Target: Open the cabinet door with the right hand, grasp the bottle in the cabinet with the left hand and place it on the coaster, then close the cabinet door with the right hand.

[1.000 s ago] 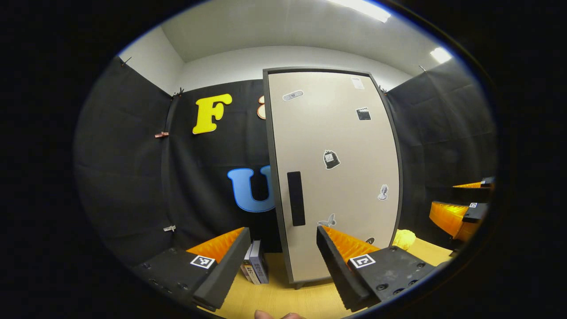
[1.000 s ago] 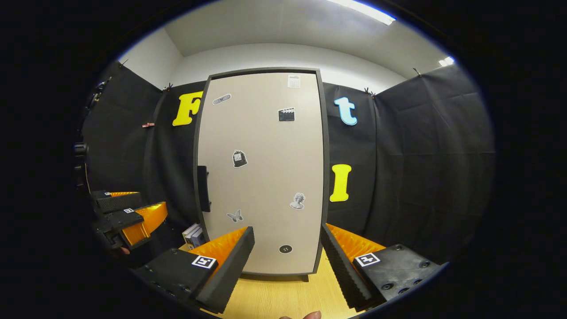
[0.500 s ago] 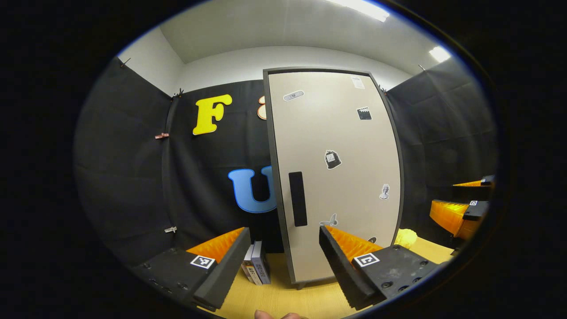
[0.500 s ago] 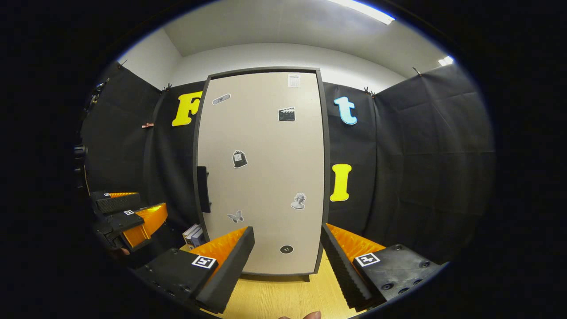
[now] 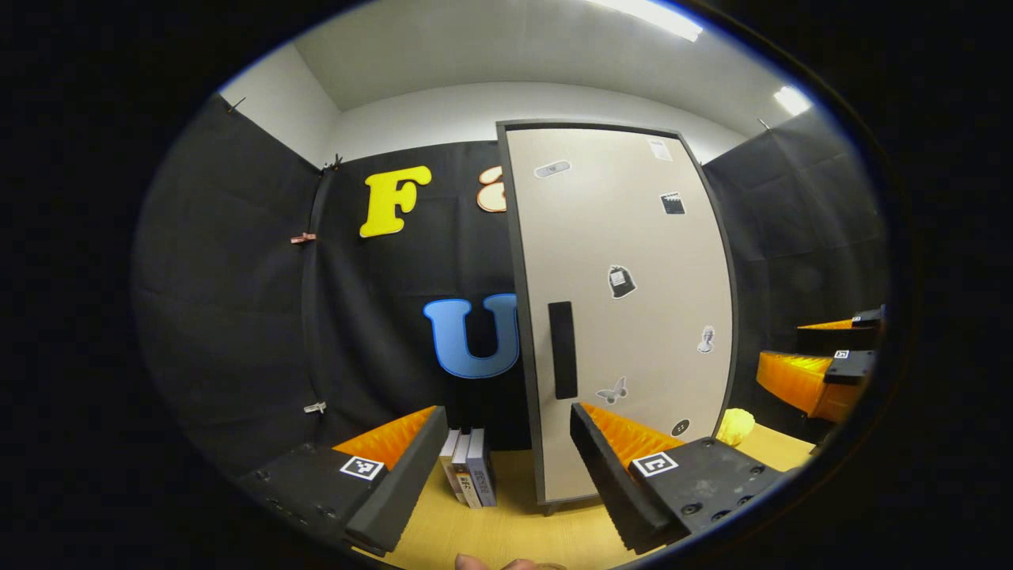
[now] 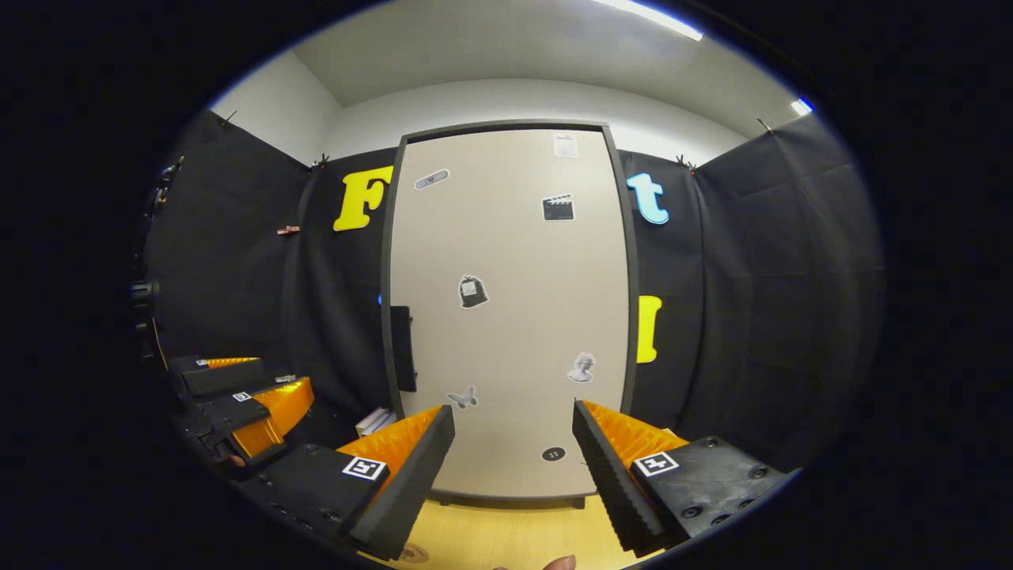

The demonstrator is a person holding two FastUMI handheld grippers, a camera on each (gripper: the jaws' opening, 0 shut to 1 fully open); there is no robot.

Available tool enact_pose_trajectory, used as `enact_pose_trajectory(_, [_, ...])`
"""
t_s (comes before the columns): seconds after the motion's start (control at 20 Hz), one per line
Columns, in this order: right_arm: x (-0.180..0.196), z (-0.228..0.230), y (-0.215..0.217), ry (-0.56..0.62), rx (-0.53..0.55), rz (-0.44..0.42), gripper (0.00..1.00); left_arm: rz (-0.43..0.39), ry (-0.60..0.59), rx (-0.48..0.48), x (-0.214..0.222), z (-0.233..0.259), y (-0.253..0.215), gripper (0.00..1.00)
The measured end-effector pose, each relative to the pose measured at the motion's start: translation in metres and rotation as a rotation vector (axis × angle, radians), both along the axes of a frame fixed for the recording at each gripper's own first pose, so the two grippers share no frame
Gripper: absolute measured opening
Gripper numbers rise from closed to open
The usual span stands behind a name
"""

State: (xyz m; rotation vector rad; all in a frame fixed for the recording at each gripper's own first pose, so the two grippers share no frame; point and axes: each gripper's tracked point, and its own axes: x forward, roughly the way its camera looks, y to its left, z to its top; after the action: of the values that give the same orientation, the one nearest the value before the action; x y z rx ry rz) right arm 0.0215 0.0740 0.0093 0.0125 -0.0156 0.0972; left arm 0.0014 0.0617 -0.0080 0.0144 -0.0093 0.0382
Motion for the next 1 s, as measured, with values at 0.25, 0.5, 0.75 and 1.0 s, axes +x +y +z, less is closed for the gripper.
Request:
enact_pose_trajectory(0.25, [0.04, 0.004, 0.051, -0.009, 0.025, 0.067, 0.97, 0.066, 0.006, 0.014, -0.01, -0.01, 0.038, 0.98])
enact_pose_trajectory(0.5, [0.088, 0.0, 0.111, -0.018, 0.022, 0.122, 0.98, 0.108, 0.022, 0.02, -0.017, -0.024, 0.063, 0.98])
enact_pose_trajectory(0.75, [0.134, -0.011, 0.149, -0.006, 0.024, 0.134, 0.98, 0.124, 0.034, -0.008, -0.021, -0.037, 0.076, 0.98])
enact_pose_trajectory(1.0, [0.177, -0.026, 0.164, 0.03, 0.034, 0.096, 0.92, 0.138, 0.05, -0.025, -0.022, -0.046, 0.088, 0.98])
